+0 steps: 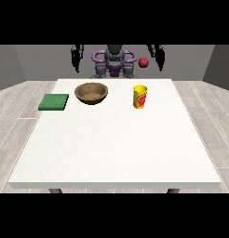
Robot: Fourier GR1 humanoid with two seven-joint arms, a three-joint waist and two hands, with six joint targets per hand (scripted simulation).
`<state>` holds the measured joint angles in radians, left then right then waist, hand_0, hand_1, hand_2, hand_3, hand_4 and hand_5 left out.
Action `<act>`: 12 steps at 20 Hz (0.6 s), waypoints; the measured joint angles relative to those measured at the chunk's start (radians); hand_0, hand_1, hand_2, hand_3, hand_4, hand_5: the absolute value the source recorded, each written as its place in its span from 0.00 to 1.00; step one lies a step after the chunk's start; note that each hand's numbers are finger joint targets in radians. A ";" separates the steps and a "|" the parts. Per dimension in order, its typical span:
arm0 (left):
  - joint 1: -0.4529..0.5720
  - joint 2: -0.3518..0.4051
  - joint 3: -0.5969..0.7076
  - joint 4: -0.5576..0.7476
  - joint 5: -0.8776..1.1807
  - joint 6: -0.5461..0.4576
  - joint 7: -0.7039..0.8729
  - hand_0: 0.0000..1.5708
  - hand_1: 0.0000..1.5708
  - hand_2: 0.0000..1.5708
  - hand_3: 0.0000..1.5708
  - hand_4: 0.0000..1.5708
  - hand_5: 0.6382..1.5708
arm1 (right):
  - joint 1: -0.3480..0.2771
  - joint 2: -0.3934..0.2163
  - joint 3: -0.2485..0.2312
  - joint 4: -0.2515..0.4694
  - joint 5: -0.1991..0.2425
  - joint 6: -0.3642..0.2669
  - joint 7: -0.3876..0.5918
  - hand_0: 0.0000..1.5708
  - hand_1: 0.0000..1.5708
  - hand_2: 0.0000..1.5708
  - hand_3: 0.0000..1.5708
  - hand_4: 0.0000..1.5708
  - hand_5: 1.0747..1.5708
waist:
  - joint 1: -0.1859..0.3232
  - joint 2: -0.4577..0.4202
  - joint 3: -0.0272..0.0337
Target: Pick the cup and pour the ball into the bowl, then pick the bowl and place it on the pad
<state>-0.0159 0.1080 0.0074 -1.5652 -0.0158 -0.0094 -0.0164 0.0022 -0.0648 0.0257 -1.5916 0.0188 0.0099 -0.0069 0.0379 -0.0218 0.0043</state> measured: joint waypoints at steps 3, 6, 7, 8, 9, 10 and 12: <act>-0.007 0.016 0.003 -0.036 0.003 -0.005 0.027 0.00 0.00 0.00 0.00 0.00 0.96 | -0.005 -0.013 -0.004 -0.036 -0.001 0.000 0.029 0.00 0.00 0.00 0.19 0.67 1.00 | -0.001 -0.095 -0.0011; -0.016 0.031 0.005 -0.071 0.008 -0.013 0.062 0.00 0.00 0.00 0.00 0.00 0.96 | -0.009 -0.029 -0.010 -0.068 0.000 -0.001 0.067 0.00 0.00 0.00 0.19 0.67 1.00 | -0.007 -0.181 -0.0031; -0.032 0.020 0.009 -0.089 0.035 -0.017 0.074 0.00 0.00 0.00 0.00 0.00 0.96 | -0.032 -0.014 0.001 -0.095 -0.007 -0.005 0.079 0.00 0.00 0.00 0.00 0.62 1.00 | -0.005 -0.230 -0.0052; -0.046 0.005 0.011 -0.107 0.066 -0.021 0.097 0.00 0.00 0.00 0.00 0.00 0.95 | -0.048 0.003 0.021 -0.119 -0.014 -0.019 0.102 0.00 0.00 0.00 0.00 0.59 1.00 | -0.004 -0.275 -0.0064; -0.057 -0.015 0.009 -0.125 0.097 -0.021 0.128 0.00 0.00 0.00 0.00 0.00 0.96 | -0.063 0.016 0.038 -0.138 -0.024 -0.036 0.138 0.00 0.00 0.00 0.00 0.54 1.00 | -0.001 -0.316 -0.0067; -0.071 -0.033 0.010 -0.141 0.128 -0.016 0.169 0.00 0.00 0.00 0.00 0.00 0.96 | -0.074 0.026 0.060 -0.153 -0.029 -0.063 0.174 0.00 0.00 0.00 0.00 0.53 1.00 | 0.000 -0.350 -0.0068; -0.077 -0.059 0.012 -0.175 0.189 -0.002 0.246 0.00 0.00 0.00 0.00 0.00 0.98 | -0.101 0.041 0.113 -0.178 -0.035 -0.130 0.264 0.00 0.00 0.00 0.00 0.46 1.00 | 0.015 -0.406 -0.0069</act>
<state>-0.0933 0.0491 0.0189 -1.7405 0.1732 -0.0113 0.2293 -0.0986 -0.0239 0.1388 -1.7697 -0.0162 -0.1197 0.2567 0.0531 -0.4282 -0.0026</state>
